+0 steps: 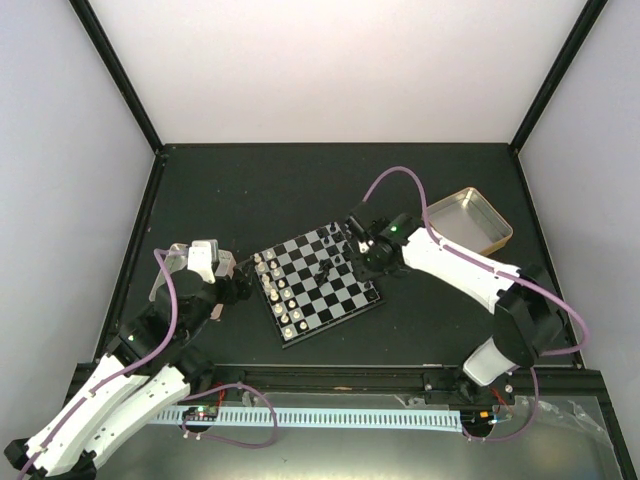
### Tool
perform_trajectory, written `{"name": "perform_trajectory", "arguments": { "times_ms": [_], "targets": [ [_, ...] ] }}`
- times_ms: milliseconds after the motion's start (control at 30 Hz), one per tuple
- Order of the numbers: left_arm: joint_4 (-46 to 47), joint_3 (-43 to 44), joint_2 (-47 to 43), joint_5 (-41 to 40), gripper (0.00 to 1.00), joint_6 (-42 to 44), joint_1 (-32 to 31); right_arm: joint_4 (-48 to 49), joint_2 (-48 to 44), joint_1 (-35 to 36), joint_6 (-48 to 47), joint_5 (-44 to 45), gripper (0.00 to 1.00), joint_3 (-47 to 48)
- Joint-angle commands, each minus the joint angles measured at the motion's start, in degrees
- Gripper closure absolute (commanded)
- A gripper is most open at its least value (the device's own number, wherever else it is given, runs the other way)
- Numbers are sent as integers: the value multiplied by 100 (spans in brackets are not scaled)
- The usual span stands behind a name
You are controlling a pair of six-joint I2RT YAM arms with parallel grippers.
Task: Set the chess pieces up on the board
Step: Place the chess piece on the chessboard, then pick up the chess piece from the chessboard.
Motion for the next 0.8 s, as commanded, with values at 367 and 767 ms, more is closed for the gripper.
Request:
{"name": "perform_trajectory", "arguments": {
  "times_ms": [367, 767],
  "targets": [
    [3, 77, 61, 18, 5, 69, 36, 1808, 689, 186, 1016, -776, 68, 157],
    [60, 77, 185, 101, 5, 61, 42, 1946, 1595, 549, 1146, -538, 72, 523]
  ]
}}
